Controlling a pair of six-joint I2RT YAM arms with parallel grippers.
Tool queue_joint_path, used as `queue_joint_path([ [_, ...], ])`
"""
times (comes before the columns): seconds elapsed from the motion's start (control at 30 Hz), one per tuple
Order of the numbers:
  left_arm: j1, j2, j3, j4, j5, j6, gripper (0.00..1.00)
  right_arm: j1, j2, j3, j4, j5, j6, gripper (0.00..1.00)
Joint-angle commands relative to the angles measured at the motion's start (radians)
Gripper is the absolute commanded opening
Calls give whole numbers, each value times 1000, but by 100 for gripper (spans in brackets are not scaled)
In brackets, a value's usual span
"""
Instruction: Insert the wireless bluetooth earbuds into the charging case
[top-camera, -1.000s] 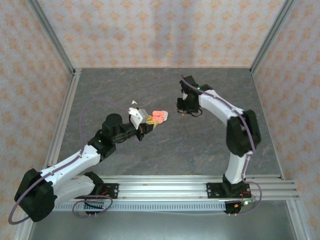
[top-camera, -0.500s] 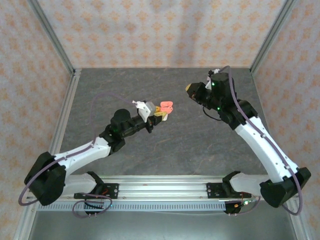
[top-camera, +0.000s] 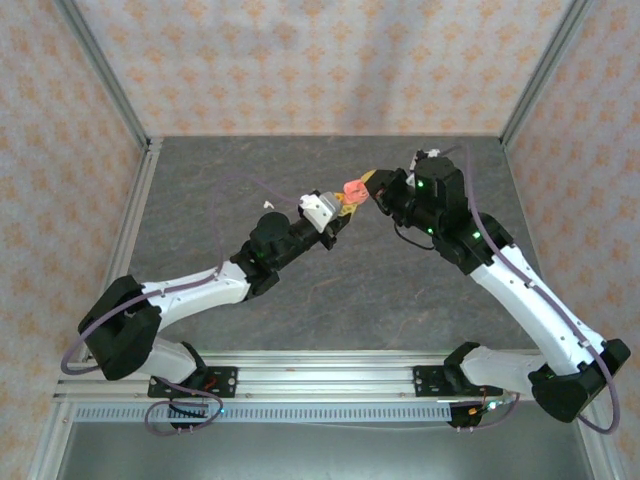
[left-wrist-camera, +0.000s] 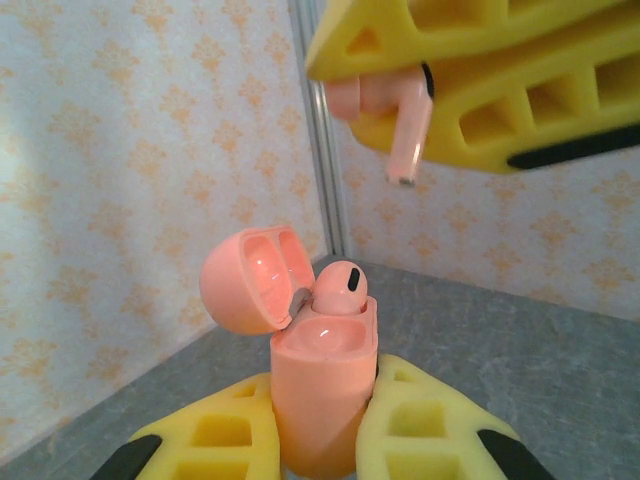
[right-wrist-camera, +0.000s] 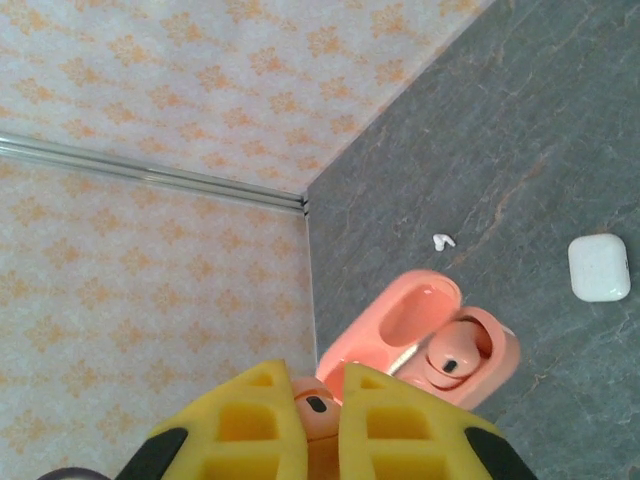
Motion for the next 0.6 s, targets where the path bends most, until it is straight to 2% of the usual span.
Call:
queue_joint_path([
  [0.0, -11, 10, 43, 59, -64, 48, 0, 13, -17, -24, 30, 60, 60, 7],
  [0.57, -38, 57, 99, 56, -114, 53, 0, 94, -6, -92, 141, 251, 149, 4],
])
